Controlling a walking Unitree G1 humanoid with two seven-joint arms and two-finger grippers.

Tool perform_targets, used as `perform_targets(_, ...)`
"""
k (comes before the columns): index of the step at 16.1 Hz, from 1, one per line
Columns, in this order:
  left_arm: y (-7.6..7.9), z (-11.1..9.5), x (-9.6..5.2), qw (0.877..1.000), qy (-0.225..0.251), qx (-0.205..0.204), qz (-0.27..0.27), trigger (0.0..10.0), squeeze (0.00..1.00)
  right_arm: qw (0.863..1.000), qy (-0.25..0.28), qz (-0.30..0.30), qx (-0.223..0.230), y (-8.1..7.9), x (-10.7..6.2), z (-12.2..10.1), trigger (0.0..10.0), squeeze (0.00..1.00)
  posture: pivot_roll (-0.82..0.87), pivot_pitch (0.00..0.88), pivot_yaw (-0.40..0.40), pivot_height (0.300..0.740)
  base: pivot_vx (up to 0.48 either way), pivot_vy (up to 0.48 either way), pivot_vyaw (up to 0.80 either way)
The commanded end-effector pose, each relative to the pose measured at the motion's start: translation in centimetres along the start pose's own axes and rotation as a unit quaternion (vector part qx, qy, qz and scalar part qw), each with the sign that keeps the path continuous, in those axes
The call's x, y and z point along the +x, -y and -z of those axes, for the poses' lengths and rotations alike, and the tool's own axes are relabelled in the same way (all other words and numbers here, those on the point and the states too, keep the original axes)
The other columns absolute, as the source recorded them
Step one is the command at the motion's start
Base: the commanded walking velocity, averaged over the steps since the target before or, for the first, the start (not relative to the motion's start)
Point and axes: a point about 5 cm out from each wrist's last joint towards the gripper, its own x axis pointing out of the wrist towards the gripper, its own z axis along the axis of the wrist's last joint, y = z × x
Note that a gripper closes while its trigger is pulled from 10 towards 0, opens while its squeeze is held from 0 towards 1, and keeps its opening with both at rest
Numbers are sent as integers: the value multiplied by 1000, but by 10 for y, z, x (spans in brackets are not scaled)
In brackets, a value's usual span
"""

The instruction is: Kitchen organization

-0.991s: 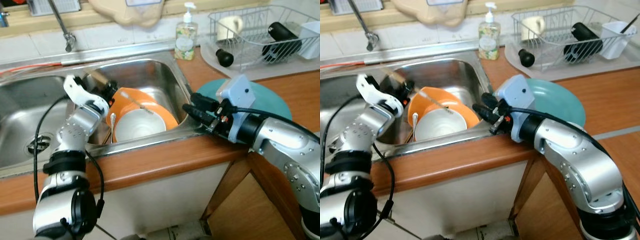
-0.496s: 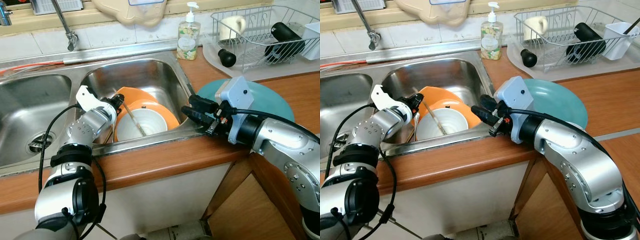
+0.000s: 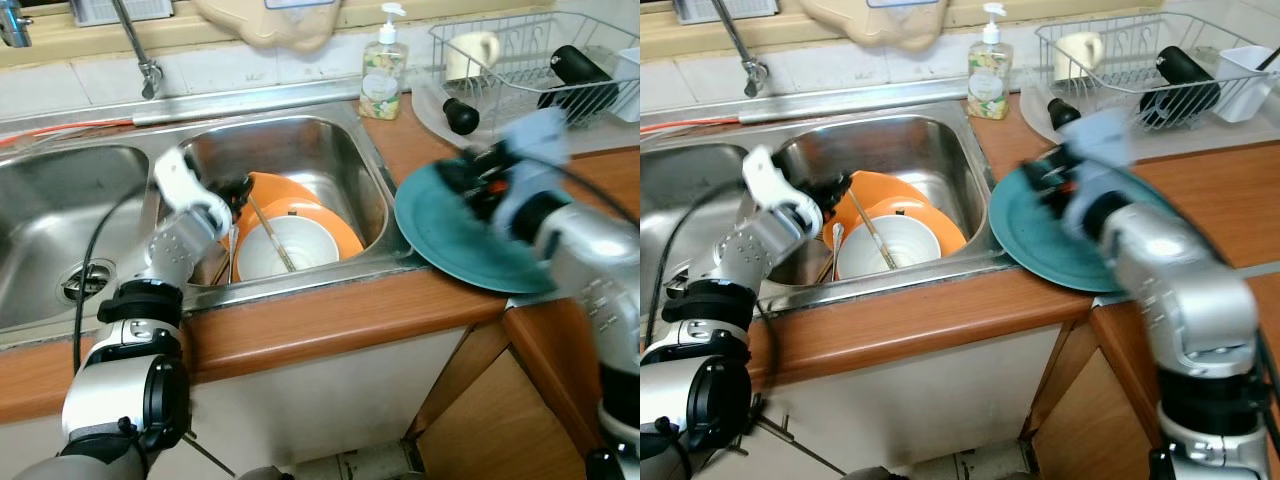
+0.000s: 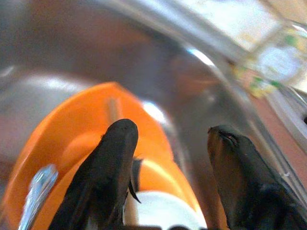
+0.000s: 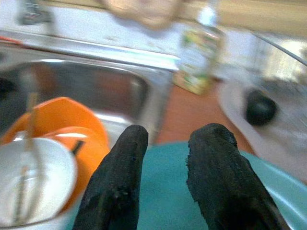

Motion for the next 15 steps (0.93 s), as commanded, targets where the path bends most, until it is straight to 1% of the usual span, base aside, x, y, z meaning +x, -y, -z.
perform_targets(1, 7, 0, -2, 998, -2, 47, 32, 10000, 1000, 999, -6, 35, 16, 12, 0, -1, 10000, 1000, -196, 0, 81, 740, 0, 0, 0)
perform_targets(2, 12, 2, -3, 996, -6, 68, 54, 10000, 1000, 999, -12, 47, 21, 17, -1, 1, 10000, 1000, -197, 0, 78, 740, 0, 0, 0)
perform_targets(3, 21, 7, -6, 988, -12, 119, 98, 10000, 1000, 996, -28, 73, 33, 29, -3, 6, 10000, 1000, -198, 0, 76, 740, 0, 0, 0)
perform_targets(4, 30, 11, -11, 977, -15, 157, 143, 10000, 1000, 994, -41, 93, 44, 40, -6, 11, 10000, 1000, -198, 0, 74, 740, 0, 0, 0)
perform_targets(5, 37, 14, -16, 967, -13, 181, 180, 10000, 1000, 992, -51, 106, 54, 48, -11, 15, 10000, 1000, -201, 0, 73, 740, 0, 0, 0)
perform_targets(6, 41, 15, -19, 962, -12, 189, 197, 10000, 1000, 990, -57, 115, 59, 53, -14, 17, 10000, 1000, -202, 0, 72, 740, 0, 0, 0)
perform_targets(7, 47, 17, -28, 948, -7, 211, 238, 10000, 1000, 986, -69, 134, 76, 66, -23, 21, 10000, 1000, -202, 0, 72, 740, 0, 0, 0)
perform_targets(8, 50, 19, -34, 940, -7, 223, 259, 10000, 1000, 983, -79, 141, 83, 73, -27, 24, 10000, 1000, -207, 0, 71, 740, 0, 0, 0)
perform_targets(9, 53, 21, -41, 931, -8, 236, 279, 10000, 863, 981, -89, 146, 88, 80, -32, 26, 10000, 1000, -208, 0, 68, 740, 0, 0, 0)
perform_targets(10, 55, 24, -48, 921, -14, 246, 302, 10000, 459, 978, -102, 150, 103, 86, -36, 30, 10000, 1000, -209, 0, 65, 740, 0, 0, 0)
perform_targets(11, 57, 26, -55, 913, -20, 253, 320, 10000, 0, 976, -115, 149, 114, 90, -39, 33, 10000, 1000, -208, 0, 61, 740, 0, 0, 0)
perform_targets(12, 58, 29, -62, 904, -27, 260, 340, 10000, 0, 973, -128, 146, 125, 94, -42, 36, 10000, 1000, -208, 0, 61, 740, 0, 0, 0)
perform_targets(13, 59, 30, -72, 894, -37, 263, 361, 10000, 0, 968, -153, 141, 143, 97, -48, 42, 10000, 0, -204, 0, 55, 740, 0, 0, 0)
perform_targets(14, 60, 31, -80, 888, -43, 260, 377, 10000, 0, 963, -164, 148, 156, 100, -51, 46, 10000, 0, -203, 0, 53, 740, 0, 0, 0)
perform_targets(15, 61, 32, -83, 886, -47, 258, 383, 10000, 0, 961, -167, 150, 163, 101, -52, 48, 10000, 0, -203, 0, 53, 740, 0, 0, 0)
